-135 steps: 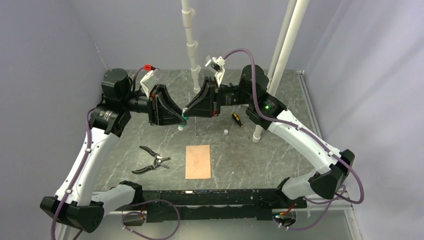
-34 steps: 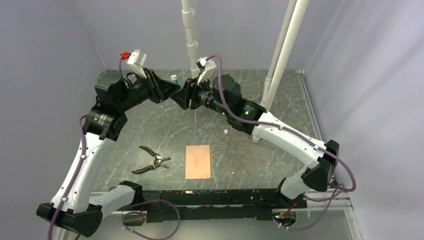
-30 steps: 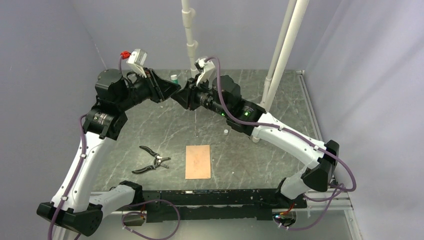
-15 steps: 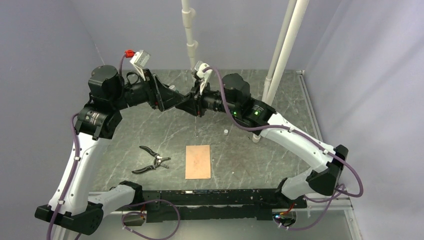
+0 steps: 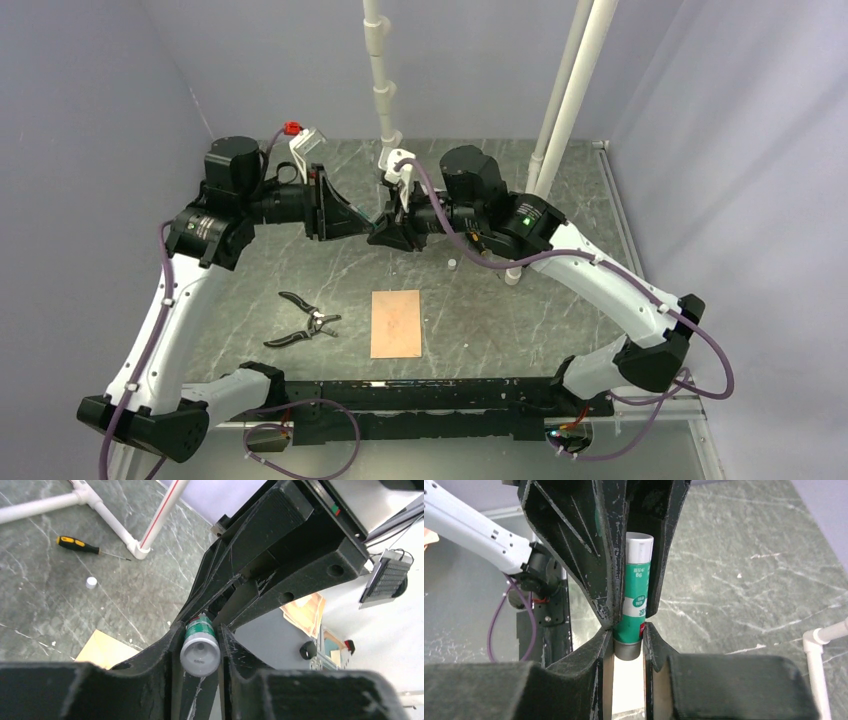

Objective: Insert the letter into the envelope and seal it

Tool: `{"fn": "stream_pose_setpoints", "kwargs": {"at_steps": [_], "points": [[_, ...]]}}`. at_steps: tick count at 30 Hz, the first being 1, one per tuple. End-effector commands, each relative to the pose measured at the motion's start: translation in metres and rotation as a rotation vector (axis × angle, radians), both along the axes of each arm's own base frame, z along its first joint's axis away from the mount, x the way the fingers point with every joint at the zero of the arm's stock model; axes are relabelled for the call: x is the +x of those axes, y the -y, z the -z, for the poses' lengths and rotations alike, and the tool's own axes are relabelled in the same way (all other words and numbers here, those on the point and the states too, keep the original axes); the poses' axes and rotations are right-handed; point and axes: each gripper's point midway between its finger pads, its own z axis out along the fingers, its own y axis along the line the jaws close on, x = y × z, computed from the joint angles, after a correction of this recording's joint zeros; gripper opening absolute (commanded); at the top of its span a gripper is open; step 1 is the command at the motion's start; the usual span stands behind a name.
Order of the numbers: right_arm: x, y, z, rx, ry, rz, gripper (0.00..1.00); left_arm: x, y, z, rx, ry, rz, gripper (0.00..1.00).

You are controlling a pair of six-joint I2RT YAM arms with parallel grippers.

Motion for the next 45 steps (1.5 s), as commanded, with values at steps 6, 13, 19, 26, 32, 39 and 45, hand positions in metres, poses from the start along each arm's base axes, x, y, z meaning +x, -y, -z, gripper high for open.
{"fn": "stream_pose_setpoints", "kwargs": {"at_steps": [6, 13, 19, 26, 32, 39, 45], "points": [[-0.002, -0.003, -0.008, -0.02, 0.034, -0.059, 0.0, -0.013, 0.004, 0.02, 0.007, -0.032, 0.118, 0.04], [0.012, -0.001, -0.008, -0.014, -0.014, 0.055, 0.73, 0.02, -0.008, 0.035, 0.09, 0.025, -0.104, 0.03], [0.041, 0.013, 0.017, -0.008, -0.121, 0.291, 0.84, 0.084, -0.063, 0.068, 0.227, -0.023, -0.657, 0.02], [0.107, 0.085, 0.134, -0.223, -0.424, 0.947, 0.79, 0.094, -0.096, 0.087, 0.215, -0.068, -0.909, 0.02], [0.123, 0.136, 0.228, -0.484, -0.551, 1.208, 0.7, 0.091, -0.085, 0.096, 0.181, -0.117, -0.863, 0.03], [0.132, 0.141, 0.286, -0.584, -0.625, 1.206, 0.71, 0.089, -0.078, 0.095, 0.164, -0.123, -0.825, 0.02], [0.136, 0.146, 0.318, -0.627, -0.685, 1.208, 0.55, 0.088, -0.073, 0.095, 0.149, -0.135, -0.806, 0.02]]}}
